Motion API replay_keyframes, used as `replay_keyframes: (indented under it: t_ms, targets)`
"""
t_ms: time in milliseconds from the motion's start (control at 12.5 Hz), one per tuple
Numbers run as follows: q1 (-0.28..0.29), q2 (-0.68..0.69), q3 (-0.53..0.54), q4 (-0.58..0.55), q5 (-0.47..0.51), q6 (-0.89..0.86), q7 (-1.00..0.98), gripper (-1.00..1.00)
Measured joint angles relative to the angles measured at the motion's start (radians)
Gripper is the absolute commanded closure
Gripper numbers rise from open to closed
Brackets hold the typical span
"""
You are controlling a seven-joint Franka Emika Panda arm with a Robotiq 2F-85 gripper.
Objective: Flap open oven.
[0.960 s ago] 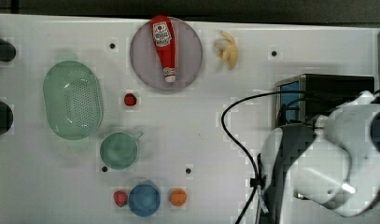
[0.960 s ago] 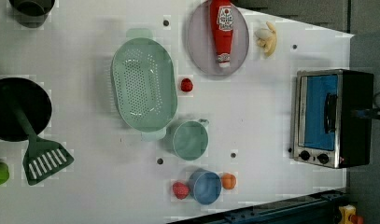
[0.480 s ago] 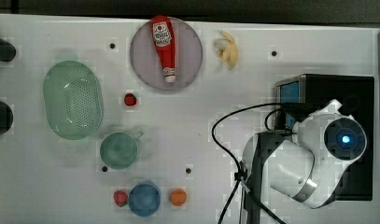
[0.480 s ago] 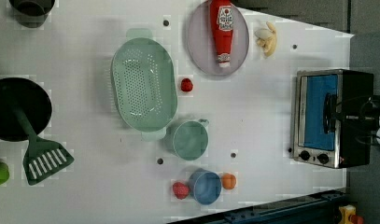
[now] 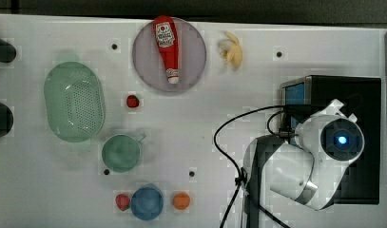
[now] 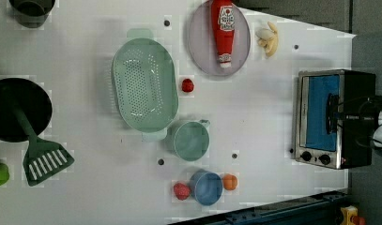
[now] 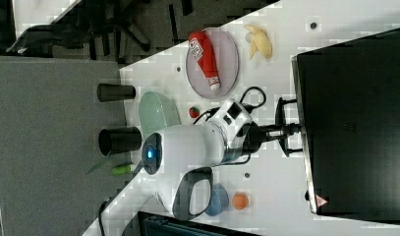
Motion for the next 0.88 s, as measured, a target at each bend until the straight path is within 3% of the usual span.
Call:
replay_keyframes:
  t_ms: [560,880]
  targets:
    - [0.076,0.052,0.044,0.012,-0.386,-0.027,0.366,0.65]
    - [0.183,0.121,0.092,0.016,-0.508,-0.107,0.650,0.65]
